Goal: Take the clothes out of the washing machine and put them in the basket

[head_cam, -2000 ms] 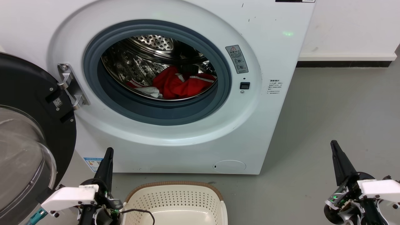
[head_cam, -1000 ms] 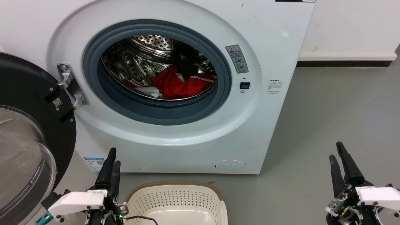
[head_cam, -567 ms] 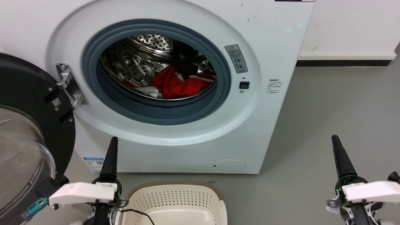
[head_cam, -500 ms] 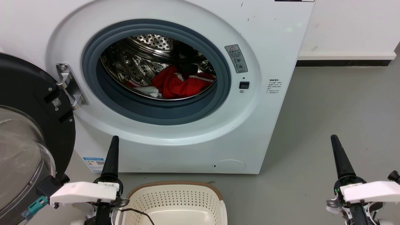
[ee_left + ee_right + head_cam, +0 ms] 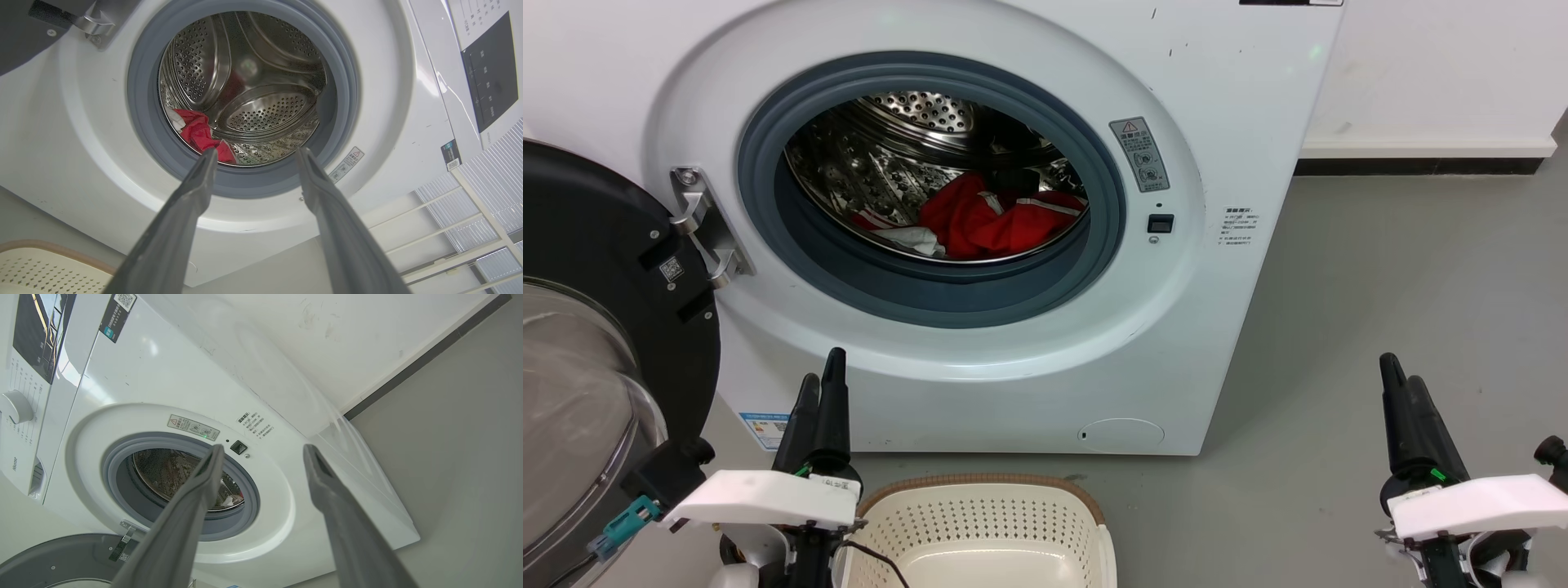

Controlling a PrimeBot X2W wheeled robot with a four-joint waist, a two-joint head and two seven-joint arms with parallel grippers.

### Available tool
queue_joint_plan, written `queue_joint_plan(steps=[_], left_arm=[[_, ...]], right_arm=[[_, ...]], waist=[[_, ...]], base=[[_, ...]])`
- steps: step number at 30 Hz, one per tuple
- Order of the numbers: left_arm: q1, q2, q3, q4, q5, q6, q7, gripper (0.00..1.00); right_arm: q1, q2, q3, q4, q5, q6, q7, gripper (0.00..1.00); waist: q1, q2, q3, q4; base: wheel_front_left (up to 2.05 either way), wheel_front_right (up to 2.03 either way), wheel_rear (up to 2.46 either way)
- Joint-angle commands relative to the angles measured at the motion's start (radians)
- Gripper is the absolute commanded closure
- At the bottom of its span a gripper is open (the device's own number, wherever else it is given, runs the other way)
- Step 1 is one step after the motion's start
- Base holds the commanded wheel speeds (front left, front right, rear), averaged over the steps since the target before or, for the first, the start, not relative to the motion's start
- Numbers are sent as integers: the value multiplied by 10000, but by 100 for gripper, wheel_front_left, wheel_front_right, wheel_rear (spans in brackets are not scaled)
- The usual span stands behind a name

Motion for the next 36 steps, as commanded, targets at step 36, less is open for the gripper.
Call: queue_joint_plan(steps=[36], left_arm=[[-239, 42, -668, -15, 5760, 557, -1119, 0]], right_arm=[[202, 7, -238, 70, -5794, 1, -1122, 0]], waist=[[0, -1, -35, -12]], base=[[0, 0, 0]])
